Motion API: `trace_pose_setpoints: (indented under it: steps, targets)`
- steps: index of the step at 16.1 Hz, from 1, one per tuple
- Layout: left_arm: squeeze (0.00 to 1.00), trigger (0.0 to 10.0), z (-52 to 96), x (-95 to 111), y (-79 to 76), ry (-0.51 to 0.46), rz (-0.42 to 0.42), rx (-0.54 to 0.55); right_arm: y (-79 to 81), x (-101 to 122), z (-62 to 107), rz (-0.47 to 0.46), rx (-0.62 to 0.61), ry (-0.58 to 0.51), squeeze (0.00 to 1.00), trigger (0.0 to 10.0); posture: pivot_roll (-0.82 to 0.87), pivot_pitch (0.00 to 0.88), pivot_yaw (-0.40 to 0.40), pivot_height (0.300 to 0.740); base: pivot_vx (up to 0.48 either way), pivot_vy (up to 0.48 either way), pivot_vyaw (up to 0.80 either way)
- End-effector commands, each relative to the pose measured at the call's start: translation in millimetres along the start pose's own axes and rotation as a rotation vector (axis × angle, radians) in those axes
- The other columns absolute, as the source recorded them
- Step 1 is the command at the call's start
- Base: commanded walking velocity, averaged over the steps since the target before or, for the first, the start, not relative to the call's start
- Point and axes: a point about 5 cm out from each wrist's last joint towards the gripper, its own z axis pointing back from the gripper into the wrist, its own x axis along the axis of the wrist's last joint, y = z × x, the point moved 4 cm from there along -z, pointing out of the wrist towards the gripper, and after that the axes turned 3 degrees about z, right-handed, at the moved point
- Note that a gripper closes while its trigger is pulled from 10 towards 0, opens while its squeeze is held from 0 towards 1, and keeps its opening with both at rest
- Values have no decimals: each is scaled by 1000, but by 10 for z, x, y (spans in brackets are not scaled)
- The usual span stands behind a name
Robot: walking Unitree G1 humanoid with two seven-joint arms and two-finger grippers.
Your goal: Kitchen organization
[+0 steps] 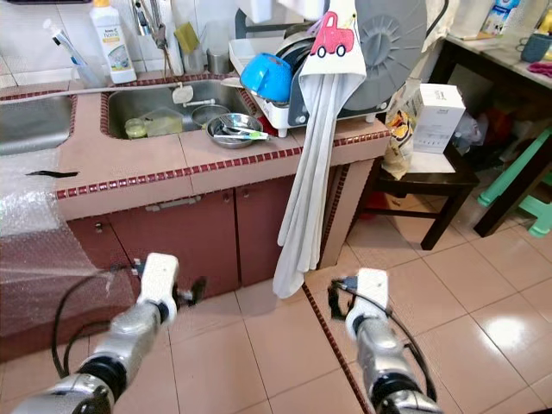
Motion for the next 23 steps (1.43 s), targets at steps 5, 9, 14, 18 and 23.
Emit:
trace_pose_setpoints:
  steps: [5, 9, 14, 18, 23]
  targets:
    - [0, 10000, 454, 729, 4, -396, -56, 4, -59, 731, 416, -47, 42, -356, 0, 10000, -31, 0, 17, 740, 0, 0, 0]
    - [0, 10000, 778, 1015, 40, -511, -101, 36, -76, 1079, 779, 56, -13, -454, 0, 10000, -39, 0, 37, 740, 0, 0, 0]
    - [0, 10000, 842, 1087, 82, -454, -154, 16, 13, 1292, 1005, 166, 78, -458, 0, 10000, -54, 0, 68, 740, 0, 0, 0]
    - [0, 10000, 750, 1313, 7, -502, -28, 110, 184, 1626, 873, 43, 21, -503, 0, 10000, -39, 0, 28, 740, 0, 0, 0]
    - [0, 10000, 784, 1280, -98, -482, -68, 79, 248, 1736, 859, 36, 46, -504, 0, 10000, -27, 0, 5, 740, 0, 0, 320]
